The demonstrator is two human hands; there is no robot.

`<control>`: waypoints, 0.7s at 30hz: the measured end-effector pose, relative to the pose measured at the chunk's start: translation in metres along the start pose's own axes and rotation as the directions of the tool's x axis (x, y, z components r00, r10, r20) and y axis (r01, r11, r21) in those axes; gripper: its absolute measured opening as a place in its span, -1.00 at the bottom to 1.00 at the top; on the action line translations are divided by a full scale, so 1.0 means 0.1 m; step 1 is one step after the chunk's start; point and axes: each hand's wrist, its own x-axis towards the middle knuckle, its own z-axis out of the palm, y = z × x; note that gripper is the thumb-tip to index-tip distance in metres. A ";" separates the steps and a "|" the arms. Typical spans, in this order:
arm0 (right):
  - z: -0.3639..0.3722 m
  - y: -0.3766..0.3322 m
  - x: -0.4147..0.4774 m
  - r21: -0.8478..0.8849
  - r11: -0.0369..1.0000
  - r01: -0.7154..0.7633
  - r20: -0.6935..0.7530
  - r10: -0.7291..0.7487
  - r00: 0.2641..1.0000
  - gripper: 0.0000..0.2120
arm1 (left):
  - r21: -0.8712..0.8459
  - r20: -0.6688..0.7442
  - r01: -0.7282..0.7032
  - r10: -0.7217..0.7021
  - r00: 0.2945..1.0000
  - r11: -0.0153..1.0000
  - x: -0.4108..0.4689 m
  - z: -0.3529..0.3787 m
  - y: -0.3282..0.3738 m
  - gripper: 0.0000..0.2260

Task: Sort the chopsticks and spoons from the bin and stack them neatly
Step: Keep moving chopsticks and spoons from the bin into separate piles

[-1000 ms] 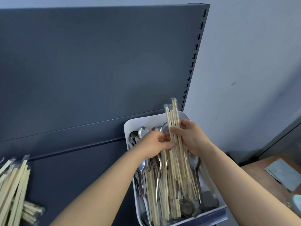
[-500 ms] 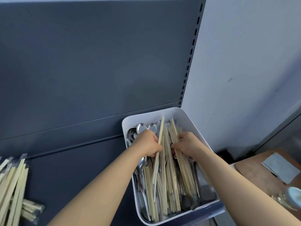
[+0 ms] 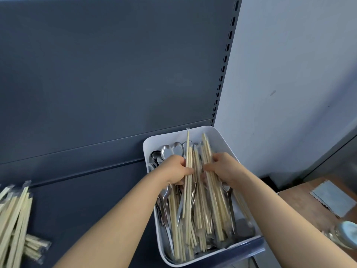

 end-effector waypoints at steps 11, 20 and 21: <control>0.21 -1.08 -0.34 0.066 0.904 0.422 0.017 -0.424 0.905 -0.73 | -0.233 -0.485 -0.247 0.108 0.868 0.940 -0.81 -0.85 -0.04 -0.81; 1.49 -1.89 -0.82 0.196 0.855 0.480 0.267 -0.518 0.813 -0.87 | -0.194 -0.688 -0.176 -0.006 0.725 0.965 -1.87 -1.57 -1.06 -0.76; 1.68 -1.92 -0.86 0.186 0.866 0.464 0.294 -0.500 0.815 -0.88 | -0.172 -0.695 -0.135 -0.023 0.719 0.976 -1.99 -1.65 -1.22 -0.75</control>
